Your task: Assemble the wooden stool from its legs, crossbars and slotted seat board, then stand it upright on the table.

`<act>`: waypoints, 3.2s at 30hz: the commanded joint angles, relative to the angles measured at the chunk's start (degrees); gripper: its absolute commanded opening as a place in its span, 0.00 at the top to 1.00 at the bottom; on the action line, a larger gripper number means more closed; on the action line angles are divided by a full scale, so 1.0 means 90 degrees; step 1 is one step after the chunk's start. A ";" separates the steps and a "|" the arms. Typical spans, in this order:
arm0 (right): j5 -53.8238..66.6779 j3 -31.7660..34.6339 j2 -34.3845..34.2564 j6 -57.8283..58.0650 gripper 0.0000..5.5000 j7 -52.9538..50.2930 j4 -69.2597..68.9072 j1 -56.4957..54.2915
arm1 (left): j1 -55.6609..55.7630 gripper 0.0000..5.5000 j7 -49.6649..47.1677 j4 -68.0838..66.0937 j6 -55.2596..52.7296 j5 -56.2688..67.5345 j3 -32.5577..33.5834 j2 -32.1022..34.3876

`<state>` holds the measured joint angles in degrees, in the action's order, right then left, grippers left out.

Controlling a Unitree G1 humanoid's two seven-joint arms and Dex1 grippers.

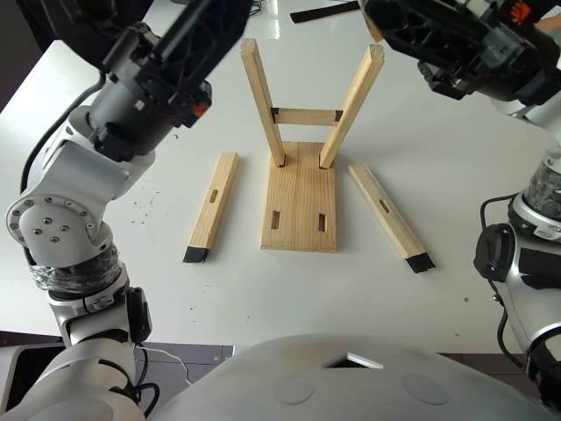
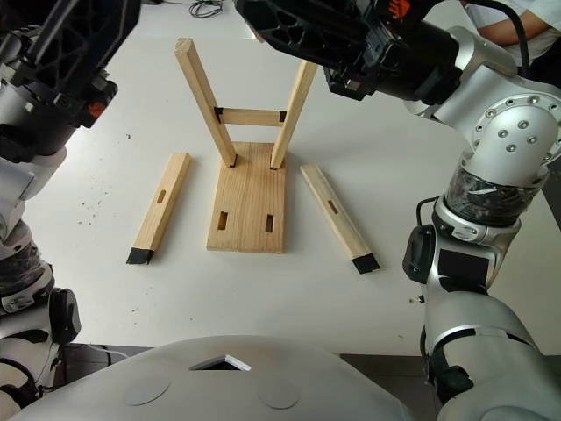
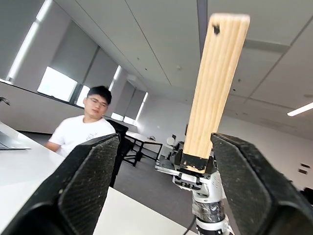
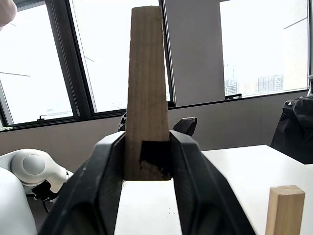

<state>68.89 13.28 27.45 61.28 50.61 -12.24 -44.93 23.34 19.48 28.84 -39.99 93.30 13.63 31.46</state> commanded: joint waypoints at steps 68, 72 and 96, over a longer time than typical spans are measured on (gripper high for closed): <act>-0.1673 -0.1251 0.0999 -0.0869 0.49 0.1796 0.0354 0.1148 | -0.0142 0.76 0.2255 -0.0267 0.0049 -0.2563 -0.0122 0.0737; -0.2012 -0.1116 0.0804 -0.1359 0.37 0.1239 0.0066 0.1873 | -0.0501 0.76 0.3322 -0.0649 0.0398 -0.3926 -0.0542 0.1378; -0.1885 -0.0670 -0.0517 -0.2338 0.35 -0.1223 -0.1367 0.3858 | -0.0227 0.76 0.7334 -0.5117 0.4152 -0.7735 -0.1273 0.2570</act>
<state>51.61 6.94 22.16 40.57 39.70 -24.20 -9.91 22.99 84.92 -17.91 -3.49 23.50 1.07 55.26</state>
